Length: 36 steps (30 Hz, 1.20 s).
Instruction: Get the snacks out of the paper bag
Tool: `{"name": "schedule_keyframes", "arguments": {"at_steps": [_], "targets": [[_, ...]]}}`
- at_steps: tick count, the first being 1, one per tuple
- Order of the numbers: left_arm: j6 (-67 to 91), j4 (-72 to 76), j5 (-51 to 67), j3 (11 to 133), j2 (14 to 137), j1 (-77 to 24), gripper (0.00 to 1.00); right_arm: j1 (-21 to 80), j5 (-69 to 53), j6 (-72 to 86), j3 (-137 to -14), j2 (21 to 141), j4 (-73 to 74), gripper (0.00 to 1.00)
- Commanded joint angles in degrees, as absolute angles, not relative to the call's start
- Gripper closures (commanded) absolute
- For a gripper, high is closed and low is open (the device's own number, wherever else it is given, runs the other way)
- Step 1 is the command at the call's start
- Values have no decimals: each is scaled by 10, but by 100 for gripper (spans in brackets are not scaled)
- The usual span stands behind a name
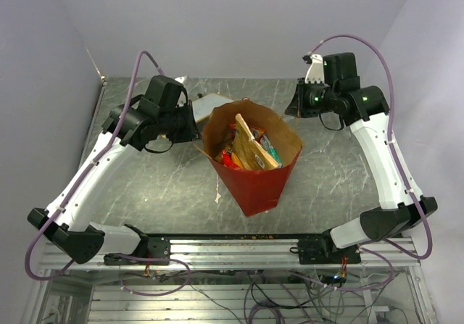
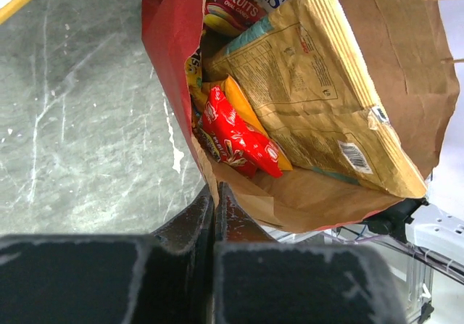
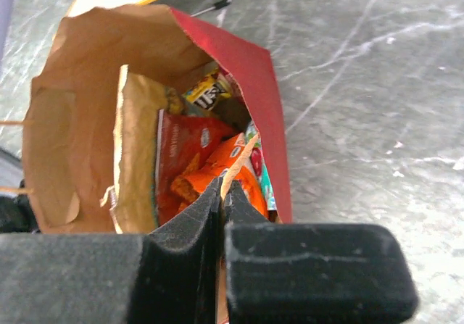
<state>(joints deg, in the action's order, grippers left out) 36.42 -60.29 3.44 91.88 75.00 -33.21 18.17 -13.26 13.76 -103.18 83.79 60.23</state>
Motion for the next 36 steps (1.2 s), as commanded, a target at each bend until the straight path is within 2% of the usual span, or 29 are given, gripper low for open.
{"name": "schedule_keyframes", "arguments": {"at_steps": [1,7,17,27,32,36], "targets": [[356,-615,6,970,722,-317,93,214,-207,131,-1055,814,569,100],[348,-653,-23,1005,712,-304,93,347,-171,188,-1047,821,535,100],[329,-736,-107,1063,682,-296,93,479,-179,288,-1027,831,406,100],[331,-809,-222,1163,679,-296,93,521,-282,330,-1042,904,304,100],[291,-810,-247,1187,681,-296,93,541,-347,401,-950,897,167,100],[268,-821,-274,1220,685,-296,93,556,-354,405,-931,898,149,100]]}}
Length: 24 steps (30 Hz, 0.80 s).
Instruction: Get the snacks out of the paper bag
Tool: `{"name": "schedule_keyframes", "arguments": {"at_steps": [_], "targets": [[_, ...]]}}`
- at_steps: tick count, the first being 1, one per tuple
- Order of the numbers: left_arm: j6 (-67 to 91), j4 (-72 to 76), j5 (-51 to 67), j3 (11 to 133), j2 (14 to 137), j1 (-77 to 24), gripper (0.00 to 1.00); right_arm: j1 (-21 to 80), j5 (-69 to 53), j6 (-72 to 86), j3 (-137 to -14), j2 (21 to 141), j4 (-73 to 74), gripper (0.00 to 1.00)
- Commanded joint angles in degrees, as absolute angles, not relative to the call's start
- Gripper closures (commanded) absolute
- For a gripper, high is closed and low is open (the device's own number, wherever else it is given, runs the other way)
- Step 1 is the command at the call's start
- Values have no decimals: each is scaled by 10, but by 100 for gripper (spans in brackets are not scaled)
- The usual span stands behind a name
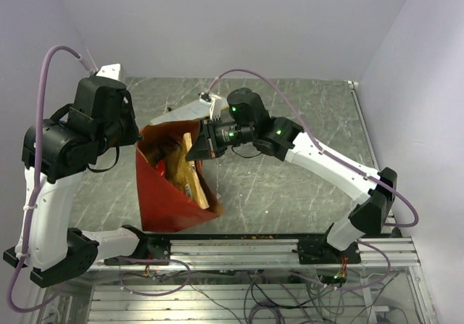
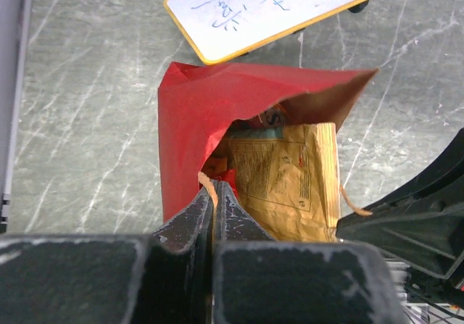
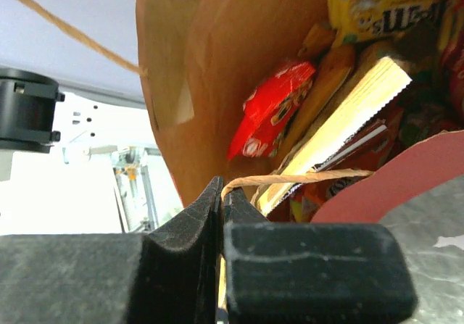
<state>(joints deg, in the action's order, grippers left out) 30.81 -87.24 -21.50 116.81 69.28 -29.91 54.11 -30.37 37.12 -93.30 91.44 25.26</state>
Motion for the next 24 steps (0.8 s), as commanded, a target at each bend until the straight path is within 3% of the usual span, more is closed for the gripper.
{"name": "schedule_keyframes", "arguments": {"at_steps": [1,6,16,24], "targets": [[264,-822,-278,1226,686,-296,93,556,-358,400,-936,901,155,100],[260,-807,-270,1217,680,-296,93,556,-366,378,-935,897,172,100],[309,-655,-128,1041,598,-296,93,562,-331,324,-858,846,255,100],[370,-688,-163,1005,574,-296,93,561,-278,285,-865,816,347,100]]}}
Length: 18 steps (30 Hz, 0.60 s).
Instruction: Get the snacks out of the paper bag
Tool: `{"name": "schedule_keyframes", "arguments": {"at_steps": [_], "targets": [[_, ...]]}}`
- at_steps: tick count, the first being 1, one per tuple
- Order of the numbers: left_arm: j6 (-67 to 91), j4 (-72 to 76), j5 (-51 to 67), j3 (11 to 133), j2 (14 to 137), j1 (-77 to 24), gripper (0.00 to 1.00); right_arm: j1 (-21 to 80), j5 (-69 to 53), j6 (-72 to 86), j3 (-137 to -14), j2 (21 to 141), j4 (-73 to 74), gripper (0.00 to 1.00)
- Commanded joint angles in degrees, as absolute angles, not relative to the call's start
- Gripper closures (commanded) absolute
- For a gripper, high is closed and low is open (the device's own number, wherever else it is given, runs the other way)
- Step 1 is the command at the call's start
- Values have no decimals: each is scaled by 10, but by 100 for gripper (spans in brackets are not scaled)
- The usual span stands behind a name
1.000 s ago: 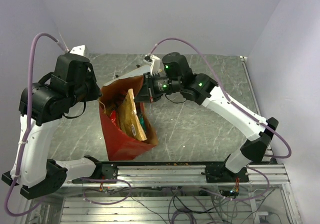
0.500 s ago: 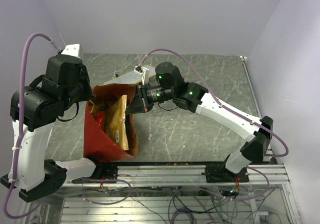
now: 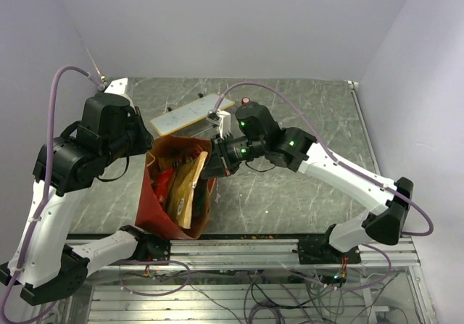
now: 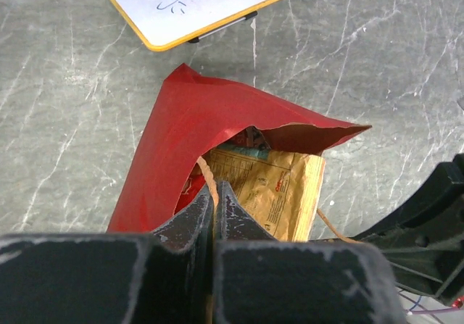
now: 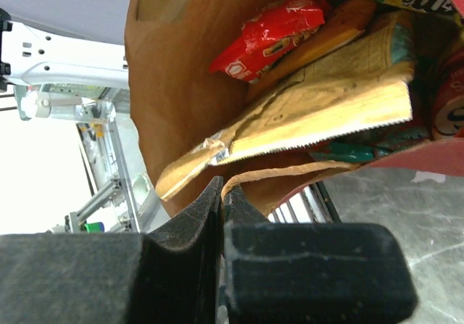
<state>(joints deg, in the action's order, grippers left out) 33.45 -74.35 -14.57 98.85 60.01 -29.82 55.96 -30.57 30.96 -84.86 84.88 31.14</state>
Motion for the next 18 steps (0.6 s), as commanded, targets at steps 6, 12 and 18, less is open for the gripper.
{"name": "schedule_keyframes", "arguments": {"at_steps": [6,12,18], "targets": [[374,-714,-199,1023,584,-296,93,561,-250,293,-910,805,356,100],[383,-709,-193,1010,596,-296,93,561,-180,294,-920,812,414,100],[396,-704,-202,996,591,-296,93,561,-106,277,-942,804,473,100]]}}
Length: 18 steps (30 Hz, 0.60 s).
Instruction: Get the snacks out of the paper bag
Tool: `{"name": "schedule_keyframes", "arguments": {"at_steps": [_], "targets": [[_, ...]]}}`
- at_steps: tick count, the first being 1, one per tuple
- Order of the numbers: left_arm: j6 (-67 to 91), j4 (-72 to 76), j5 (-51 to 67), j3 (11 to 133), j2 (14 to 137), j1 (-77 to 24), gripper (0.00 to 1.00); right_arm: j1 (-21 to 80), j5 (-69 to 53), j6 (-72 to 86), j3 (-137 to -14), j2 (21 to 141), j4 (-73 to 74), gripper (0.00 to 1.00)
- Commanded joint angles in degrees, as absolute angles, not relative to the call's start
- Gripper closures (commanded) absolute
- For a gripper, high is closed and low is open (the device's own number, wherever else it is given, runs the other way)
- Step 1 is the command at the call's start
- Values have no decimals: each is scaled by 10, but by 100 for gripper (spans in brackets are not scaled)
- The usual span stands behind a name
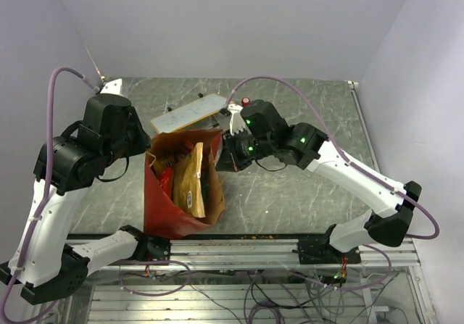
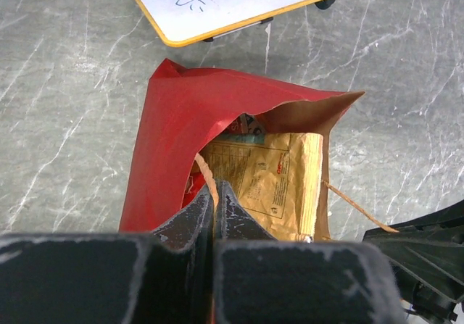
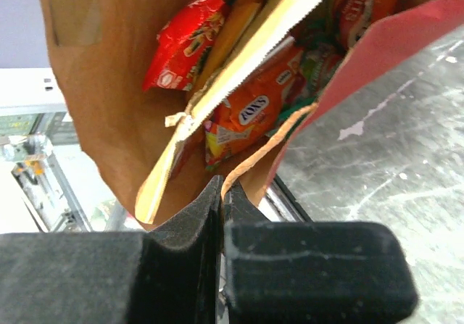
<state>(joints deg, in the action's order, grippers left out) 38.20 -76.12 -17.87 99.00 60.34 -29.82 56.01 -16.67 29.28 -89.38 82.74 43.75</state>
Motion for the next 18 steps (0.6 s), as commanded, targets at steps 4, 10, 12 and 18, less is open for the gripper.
{"name": "schedule_keyframes", "arguments": {"at_steps": [4,10,12,18], "targets": [[390,-702,-201,1000,596,-296,93,560,-86,261,-1011,828,499,100],[399,-694,-183,974,596,-296,93,560,-78,268,-1015,851,501,100],[403,-690,-178,966,593,-296,93,560,-73,271,-1017,854,508,100],[407,-688,-171,946,589,-296,93,560,-33,266,-1051,866,562,96]]}}
